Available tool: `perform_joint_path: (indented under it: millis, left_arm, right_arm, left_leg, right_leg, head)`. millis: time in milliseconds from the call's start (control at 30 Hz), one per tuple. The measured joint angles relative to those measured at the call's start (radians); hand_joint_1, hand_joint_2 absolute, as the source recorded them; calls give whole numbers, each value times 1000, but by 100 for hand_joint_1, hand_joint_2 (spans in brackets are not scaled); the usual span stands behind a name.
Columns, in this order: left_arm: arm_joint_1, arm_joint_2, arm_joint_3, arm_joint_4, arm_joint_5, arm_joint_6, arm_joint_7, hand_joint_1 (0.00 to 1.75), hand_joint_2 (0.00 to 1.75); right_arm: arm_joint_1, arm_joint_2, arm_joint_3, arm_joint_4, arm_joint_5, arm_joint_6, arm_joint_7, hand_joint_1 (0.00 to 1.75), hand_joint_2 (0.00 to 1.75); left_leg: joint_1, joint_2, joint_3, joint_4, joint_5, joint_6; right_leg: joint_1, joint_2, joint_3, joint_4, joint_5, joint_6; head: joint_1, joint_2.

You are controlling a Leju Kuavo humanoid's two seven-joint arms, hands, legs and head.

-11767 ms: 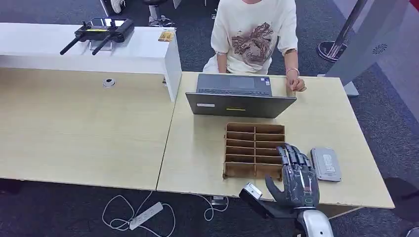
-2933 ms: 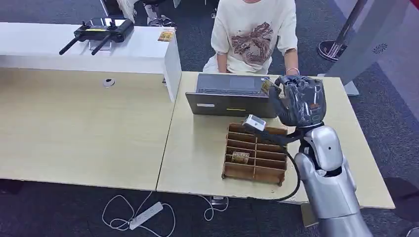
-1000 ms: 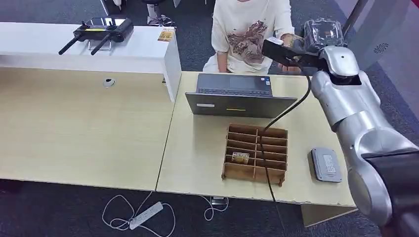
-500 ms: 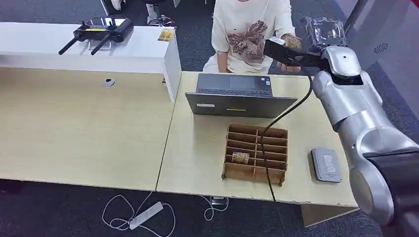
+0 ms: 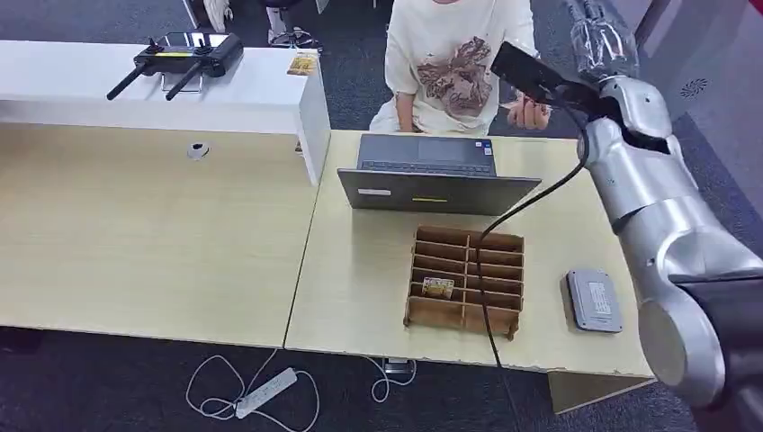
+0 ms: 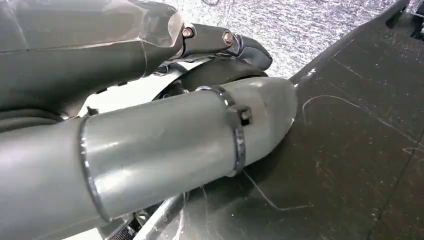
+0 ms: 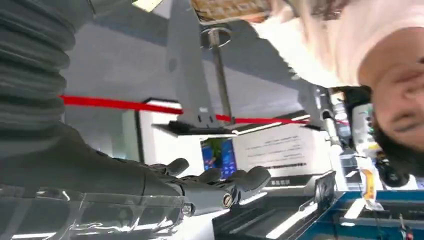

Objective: Pass the card to the sensor for recognition and then transmit it.

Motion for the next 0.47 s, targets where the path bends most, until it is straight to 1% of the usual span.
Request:
perform_joint_path:
  millis: [67, 167, 267, 367, 400, 467]
  left_arm:
    - [0, 0, 0, 0, 1, 0, 0, 0, 0]
    - [0, 0, 0, 0, 3, 2, 0, 0, 0]
    - [1, -1, 0, 0, 11, 7, 0, 0, 0]
    - [1, -4, 0, 0, 21, 13, 0, 0, 0]
    - [2, -4, 0, 0, 24, 16, 0, 0, 0]
    - [3, -5, 0, 0, 29, 19, 0, 0, 0]
  right_arm:
    - [0, 1, -22, -5, -27, 0, -22, 0, 175]
    - [0, 3, -60, -14, -94, -6, -85, 0, 175]
    - [8, 8, -108, -32, -228, 19, -197, 0, 175]
    - [37, 15, -161, -74, -407, 107, -306, 0, 175]
    - [50, 15, -174, -95, -465, 143, -331, 0, 175]
    - [84, 15, -185, -145, -547, 180, -353, 0, 175]
  left_leg:
    - [0, 0, 0, 0, 0, 0]
    - [0, 0, 0, 0, 0, 0]
    - [0, 0, 0, 0, 0, 0]
    - [0, 0, 0, 0, 0, 0]
    - [0, 0, 0, 0, 0, 0]
    - [0, 0, 0, 0, 0, 0]
  right_leg:
    - [0, 0, 0, 0, 0, 0]
    - [0, 0, 0, 0, 0, 0]
    - [0, 0, 0, 0, 0, 0]
    - [0, 0, 0, 0, 0, 0]
    - [0, 0, 0, 0, 0, 0]
    - [0, 0, 0, 0, 0, 0]
  head:
    - [0, 0]
    - [0, 0]
    - [0, 0]
    - [0, 0]
    - [0, 0]
    - [0, 0]
